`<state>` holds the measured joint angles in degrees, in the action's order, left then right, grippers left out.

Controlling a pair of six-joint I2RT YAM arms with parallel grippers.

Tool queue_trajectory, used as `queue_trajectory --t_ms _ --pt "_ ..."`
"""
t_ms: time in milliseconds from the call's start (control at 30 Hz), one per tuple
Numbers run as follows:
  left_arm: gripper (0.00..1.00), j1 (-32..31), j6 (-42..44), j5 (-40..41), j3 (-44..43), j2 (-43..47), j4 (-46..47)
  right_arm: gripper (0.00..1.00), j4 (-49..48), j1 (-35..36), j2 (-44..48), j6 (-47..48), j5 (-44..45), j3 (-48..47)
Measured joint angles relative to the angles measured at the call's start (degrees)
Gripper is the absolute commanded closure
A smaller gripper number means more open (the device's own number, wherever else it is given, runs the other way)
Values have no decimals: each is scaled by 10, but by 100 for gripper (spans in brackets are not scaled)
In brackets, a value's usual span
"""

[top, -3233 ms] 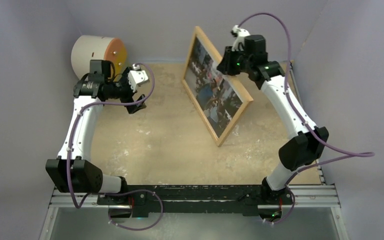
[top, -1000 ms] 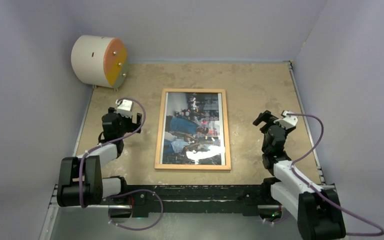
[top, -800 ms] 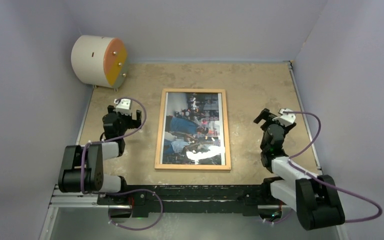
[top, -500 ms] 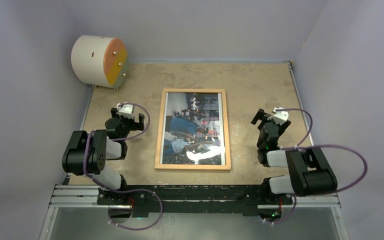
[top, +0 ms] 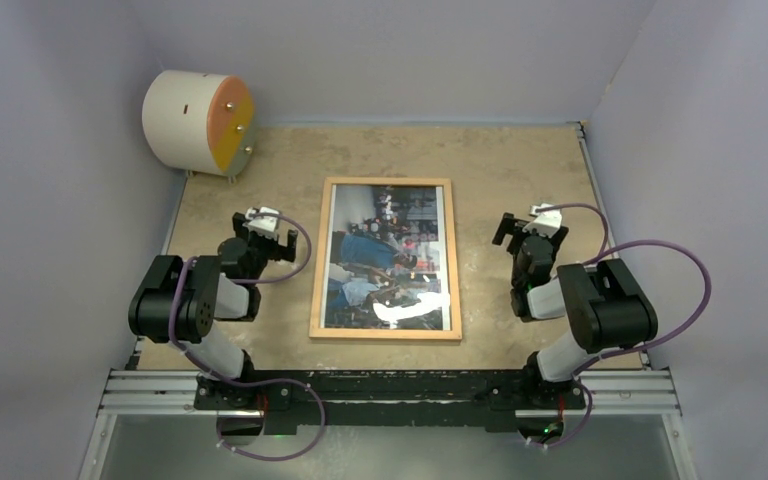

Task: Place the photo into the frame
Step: Reset both arms

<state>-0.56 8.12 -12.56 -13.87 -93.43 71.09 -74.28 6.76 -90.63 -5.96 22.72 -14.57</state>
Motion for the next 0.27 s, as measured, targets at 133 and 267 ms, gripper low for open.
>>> queue_trajectory --t_ms 133,267 --pt "0 0 0 2 0 0 -1 1 0 -1 0 1 0 0" --pt "0 0 0 4 -1 0 -1 1 -6 -1 0 2 0 0"
